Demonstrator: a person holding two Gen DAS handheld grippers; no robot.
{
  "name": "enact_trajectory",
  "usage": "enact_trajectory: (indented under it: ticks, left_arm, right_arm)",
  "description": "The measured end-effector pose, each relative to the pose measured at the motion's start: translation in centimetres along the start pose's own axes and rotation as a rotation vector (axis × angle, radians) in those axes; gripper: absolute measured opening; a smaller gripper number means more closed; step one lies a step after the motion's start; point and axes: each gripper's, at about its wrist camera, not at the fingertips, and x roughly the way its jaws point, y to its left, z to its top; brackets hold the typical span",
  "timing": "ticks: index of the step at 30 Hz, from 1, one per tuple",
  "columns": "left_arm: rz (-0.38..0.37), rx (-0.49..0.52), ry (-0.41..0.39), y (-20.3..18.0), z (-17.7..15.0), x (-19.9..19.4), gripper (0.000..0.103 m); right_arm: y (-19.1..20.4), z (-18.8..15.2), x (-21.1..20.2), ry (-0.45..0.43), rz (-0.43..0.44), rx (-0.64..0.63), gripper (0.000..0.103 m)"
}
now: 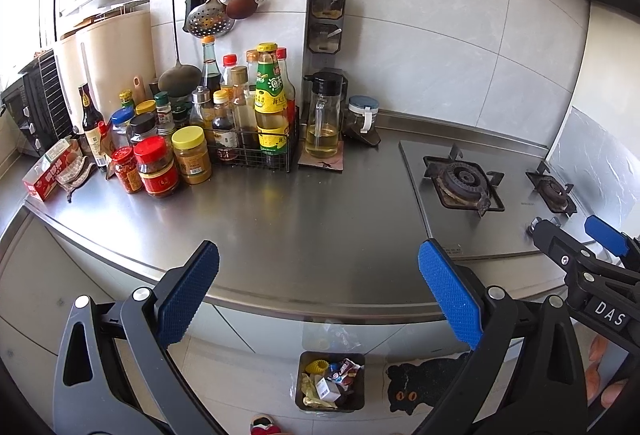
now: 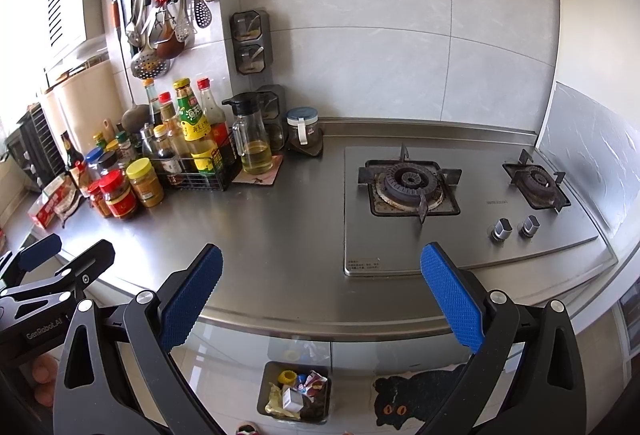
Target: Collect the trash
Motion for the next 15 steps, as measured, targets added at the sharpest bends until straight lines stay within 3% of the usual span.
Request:
enact_trajectory:
  ticks: [5, 8, 15]
  left_arm:
    - [0.026, 0.011, -0.014, -0.22, 0.24, -0.12, 0.095]
    - [-0.011, 0.027, -0.009, -0.45, 0.45, -0.1, 0.095]
    - [0.048, 0.04, -0.012, -0.82, 0.56, -0.21, 0.095]
  right_arm:
    - [-0.05, 0.01, 0.1, 0.003, 0.002, 0.001, 0.1]
    - [0.0, 0.05, 0.08, 0.001, 0.002, -0.002, 0.1]
    - [0.09, 0.04, 0.09, 0.003, 0.001, -0.003, 0.1]
